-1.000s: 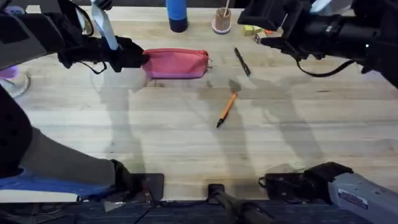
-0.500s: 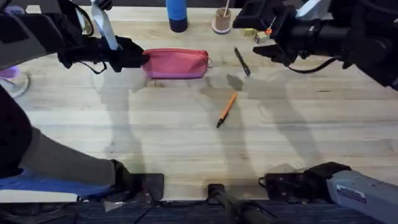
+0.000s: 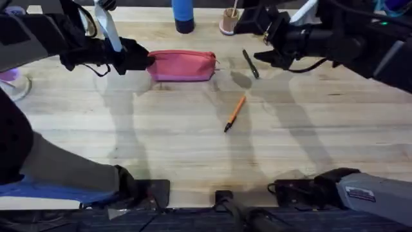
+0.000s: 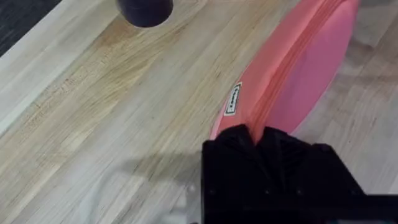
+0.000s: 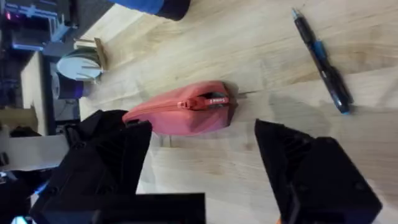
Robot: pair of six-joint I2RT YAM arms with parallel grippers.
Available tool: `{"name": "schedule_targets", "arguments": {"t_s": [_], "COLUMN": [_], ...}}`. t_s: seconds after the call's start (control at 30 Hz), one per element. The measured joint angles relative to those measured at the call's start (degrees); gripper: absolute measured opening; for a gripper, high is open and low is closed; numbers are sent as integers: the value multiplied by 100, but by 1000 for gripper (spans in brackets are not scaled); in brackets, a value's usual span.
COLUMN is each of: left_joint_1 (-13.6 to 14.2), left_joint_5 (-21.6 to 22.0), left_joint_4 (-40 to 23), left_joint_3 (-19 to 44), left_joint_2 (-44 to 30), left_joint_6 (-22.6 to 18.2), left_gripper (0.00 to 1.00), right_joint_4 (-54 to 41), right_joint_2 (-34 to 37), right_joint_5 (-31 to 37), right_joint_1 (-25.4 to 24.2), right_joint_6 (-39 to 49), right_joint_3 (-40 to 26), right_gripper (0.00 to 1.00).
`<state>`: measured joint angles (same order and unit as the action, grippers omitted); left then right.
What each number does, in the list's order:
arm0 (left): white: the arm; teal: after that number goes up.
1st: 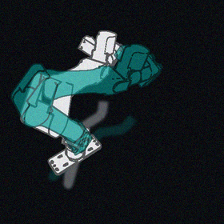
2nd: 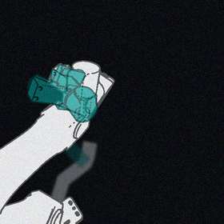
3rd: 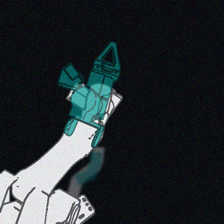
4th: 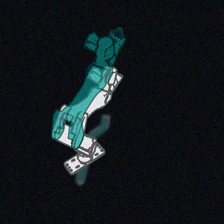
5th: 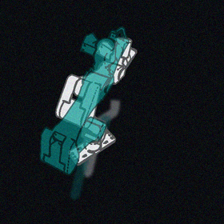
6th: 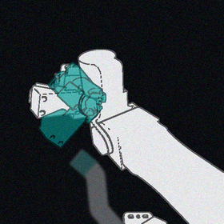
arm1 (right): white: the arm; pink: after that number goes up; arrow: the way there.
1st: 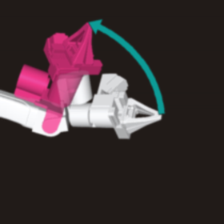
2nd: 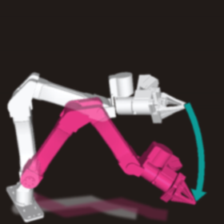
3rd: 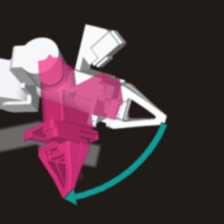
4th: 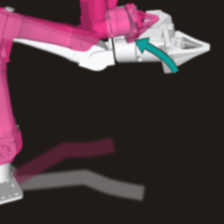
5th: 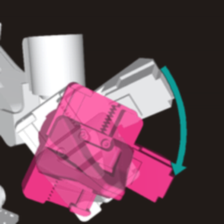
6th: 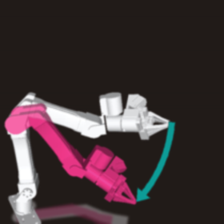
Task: Unzip the bag, pick up the pens from the table one at a time and place them inside, then zip the bag closed.
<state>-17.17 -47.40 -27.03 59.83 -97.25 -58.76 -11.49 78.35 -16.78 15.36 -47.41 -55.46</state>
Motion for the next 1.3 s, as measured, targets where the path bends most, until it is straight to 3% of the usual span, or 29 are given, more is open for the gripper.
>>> {"name": "schedule_targets", "arguments": {"t_s": [0.47,1.3], "left_joint_1": [0,0], "left_joint_5": [0,0], "left_joint_4": [0,0], "left_joint_3": [0,0], "left_joint_2": [0,0], "left_joint_6": [-1,0], "left_gripper": [42,42], "right_joint_4": [575,1653], "right_joint_2": [720,1676], "right_joint_5": [0,2], "right_joint_1": [492,873], "right_joint_6": [-282,-493], "right_joint_3": [0,0], "right_gripper": [997,997]}}
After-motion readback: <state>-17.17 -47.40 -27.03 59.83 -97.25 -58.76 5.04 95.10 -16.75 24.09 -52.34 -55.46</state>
